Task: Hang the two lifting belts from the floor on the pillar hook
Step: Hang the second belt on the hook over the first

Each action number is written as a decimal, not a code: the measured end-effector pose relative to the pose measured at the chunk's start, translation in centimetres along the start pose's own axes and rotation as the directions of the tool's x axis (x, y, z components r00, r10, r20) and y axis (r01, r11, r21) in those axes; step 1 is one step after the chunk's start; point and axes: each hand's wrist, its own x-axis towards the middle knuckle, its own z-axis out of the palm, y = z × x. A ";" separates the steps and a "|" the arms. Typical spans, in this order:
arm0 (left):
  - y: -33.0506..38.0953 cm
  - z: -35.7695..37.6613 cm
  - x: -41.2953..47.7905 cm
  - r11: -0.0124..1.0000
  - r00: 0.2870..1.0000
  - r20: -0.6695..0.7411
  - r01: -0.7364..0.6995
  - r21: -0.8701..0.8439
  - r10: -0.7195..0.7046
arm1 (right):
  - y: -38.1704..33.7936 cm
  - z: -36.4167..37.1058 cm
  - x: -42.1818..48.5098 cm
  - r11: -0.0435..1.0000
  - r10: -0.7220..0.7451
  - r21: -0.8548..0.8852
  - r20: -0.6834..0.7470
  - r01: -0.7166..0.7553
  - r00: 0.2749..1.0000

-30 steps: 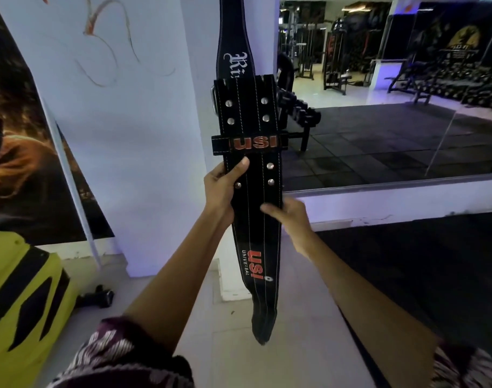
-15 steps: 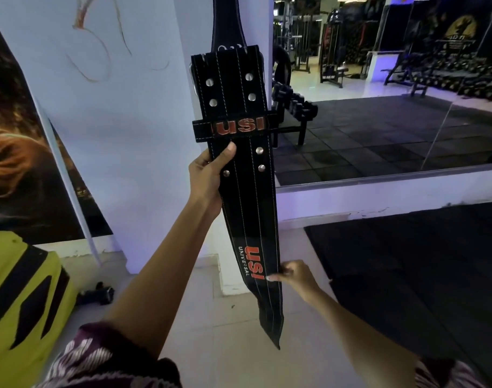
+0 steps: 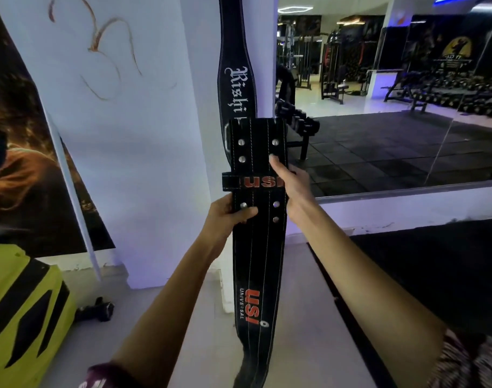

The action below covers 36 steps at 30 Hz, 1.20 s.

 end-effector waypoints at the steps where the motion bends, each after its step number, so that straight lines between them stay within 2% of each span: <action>1: -0.8 -0.5 -0.6 0.997 0.997 0.074 0.028 0.071 -0.033 | 0.4 -0.1 0.1 1.000 -0.010 0.018 -0.018 0.010 1.000; 3: -3.2 -2.0 -2.1 0.967 0.966 0.211 0.095 0.237 -0.147 | 1.2 -0.5 0.0 0.999 -0.037 0.024 -0.019 0.038 0.999; 5: -4.0 -3.4 -2.9 0.969 0.951 0.258 0.115 0.218 -0.171 | 1.9 -0.7 -0.1 0.997 -0.064 0.052 0.009 0.063 0.998; 8: 0.2 -4.2 -1.2 0.995 0.983 0.179 0.048 -0.087 -0.032 | 2.2 -0.2 -0.6 0.997 -0.062 0.052 0.108 0.056 0.992; 10: 4.2 -3.6 0.3 0.997 0.996 0.086 -0.017 -0.070 0.023 | 2.3 0.5 -1.3 0.998 -0.066 0.020 0.197 0.063 0.978; 12: 6.6 -2.8 1.2 0.999 0.997 -0.070 0.039 0.002 -0.039 | 2.4 1.0 -1.8 0.996 -0.083 -0.023 0.255 0.091 0.963; 16: 7.2 -1.3 1.7 0.991 0.967 -0.219 0.121 -0.064 -0.132 | 0.2 2.2 -1.8 0.995 0.007 -0.097 0.172 0.010 0.985; 18: 6.8 -0.5 1.7 0.989 0.958 -0.255 0.104 -0.107 -0.129 | -0.9 2.6 -1.1 0.996 -0.014 -0.086 0.106 0.023 0.994; 24: 5.9 0.5 2.4 0.975 0.970 -0.236 -0.111 -0.191 0.064 | 0.5 1.5 -0.8 0.983 -0.185 0.036 0.064 0.183 0.981; 25: 5.8 0.6 2.5 0.974 0.967 -0.252 -0.089 -0.207 0.035 | 0.7 1.4 -0.9 0.981 -0.194 0.039 0.058 0.192 0.979; 27: 5.8 0.8 2.9 0.980 0.952 -0.283 0.065 -0.189 -0.118 | 1.1 1.5 -1.2 0.981 -0.191 0.036 0.035 0.190 0.981; 28: 5.8 0.6 3.3 0.973 0.949 -0.248 0.156 -0.169 -0.195 | 1.2 1.6 -1.3 0.983 -0.178 0.035 0.013 0.178 0.984; 30: 5.9 -0.5 3.8 0.958 0.957 -0.077 0.271 -0.096 -0.279 | 1.0 1.5 -1.3 0.991 -0.133 0.029 -0.050 0.134 0.990; 33: 5.4 -1.9 3.5 0.981 0.972 0.134 0.195 0.005 -0.194 | 0.4 0.9 -0.7 0.997 -0.060 0.043 -0.055 0.062 0.997; 34: 5.0 -1.9 3.3 0.992 0.986 0.113 0.116 0.054 -0.122 | 0.2 1.0 -0.7 0.999 -0.031 0.039 -0.033 0.032 0.999; 36: 4.3 -1.1 3.0 0.974 0.989 -0.116 -0.070 0.216 0.097 | 0.2 1.5 -0.9 0.999 0.040 -0.002 0.020 -0.040 0.999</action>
